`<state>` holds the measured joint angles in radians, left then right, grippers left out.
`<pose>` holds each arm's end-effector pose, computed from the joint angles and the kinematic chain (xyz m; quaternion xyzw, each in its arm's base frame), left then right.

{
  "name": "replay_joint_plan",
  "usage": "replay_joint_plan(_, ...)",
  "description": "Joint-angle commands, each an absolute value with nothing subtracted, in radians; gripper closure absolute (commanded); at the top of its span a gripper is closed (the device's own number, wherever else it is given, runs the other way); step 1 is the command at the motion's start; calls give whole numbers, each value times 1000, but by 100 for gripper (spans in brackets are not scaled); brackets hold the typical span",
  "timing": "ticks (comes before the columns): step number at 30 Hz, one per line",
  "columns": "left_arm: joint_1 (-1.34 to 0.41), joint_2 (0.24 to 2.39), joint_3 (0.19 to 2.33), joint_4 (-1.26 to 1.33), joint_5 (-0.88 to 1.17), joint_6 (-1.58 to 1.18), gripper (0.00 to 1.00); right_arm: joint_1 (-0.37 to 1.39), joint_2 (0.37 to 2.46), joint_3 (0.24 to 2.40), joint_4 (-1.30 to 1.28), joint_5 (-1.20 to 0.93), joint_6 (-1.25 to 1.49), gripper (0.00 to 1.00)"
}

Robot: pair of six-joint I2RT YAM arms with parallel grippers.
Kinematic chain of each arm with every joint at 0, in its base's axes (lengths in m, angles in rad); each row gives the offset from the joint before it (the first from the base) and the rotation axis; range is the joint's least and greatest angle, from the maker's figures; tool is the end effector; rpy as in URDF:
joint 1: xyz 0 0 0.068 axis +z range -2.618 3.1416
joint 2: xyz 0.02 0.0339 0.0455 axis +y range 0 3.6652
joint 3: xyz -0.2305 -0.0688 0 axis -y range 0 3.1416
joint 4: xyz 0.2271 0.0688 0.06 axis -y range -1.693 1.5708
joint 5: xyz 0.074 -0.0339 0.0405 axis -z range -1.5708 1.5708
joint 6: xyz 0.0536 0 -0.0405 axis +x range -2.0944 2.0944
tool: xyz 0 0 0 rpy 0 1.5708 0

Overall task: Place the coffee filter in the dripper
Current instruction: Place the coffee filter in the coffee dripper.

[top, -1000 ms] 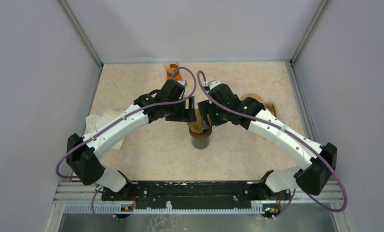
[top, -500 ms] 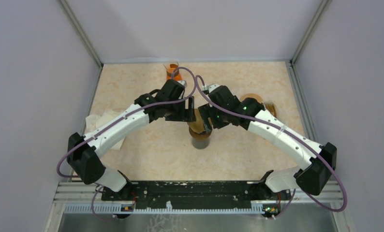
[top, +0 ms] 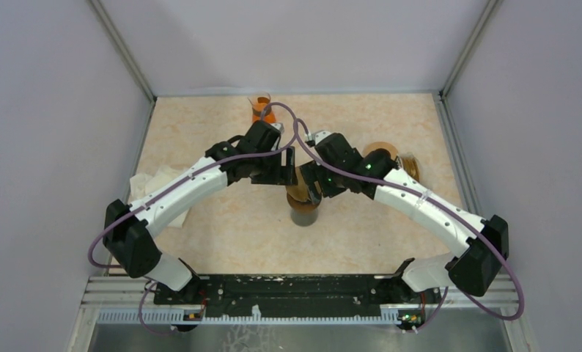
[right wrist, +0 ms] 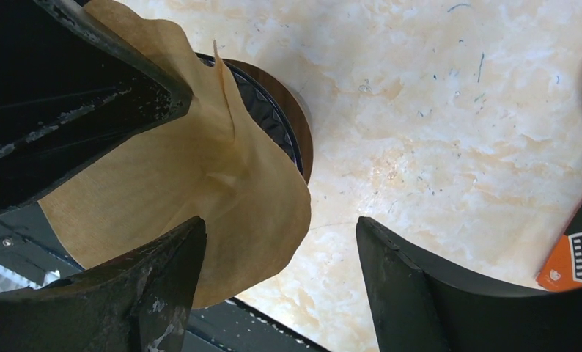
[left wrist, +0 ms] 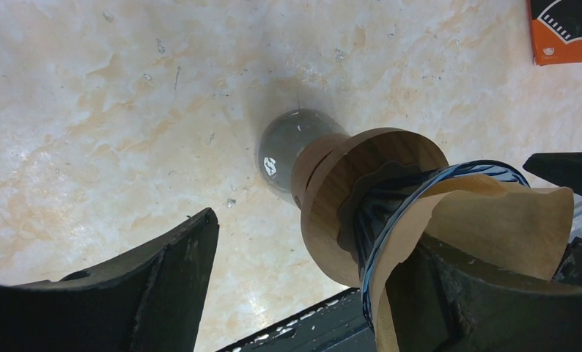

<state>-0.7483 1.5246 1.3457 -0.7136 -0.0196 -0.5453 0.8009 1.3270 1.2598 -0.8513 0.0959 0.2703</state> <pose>0.2378 -0.2194 0.2630 0.0923 0.9385 -0.1931 0.2710 0.1932 0.1919 0.2806 -0.2333 0.9171 0.1243 0.2984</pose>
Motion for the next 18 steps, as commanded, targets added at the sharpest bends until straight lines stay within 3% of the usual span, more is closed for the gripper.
replay_joint_plan(1, -730, 1536, 1331, -696, -2, -545, 16, 791, 1313, 1238, -840, 87, 244, 25)
replay_joint_plan(18, -696, 1504, 1303, -665, 65, -539, 16, 790, 1270, 1253, -829, 116, 259, 24)
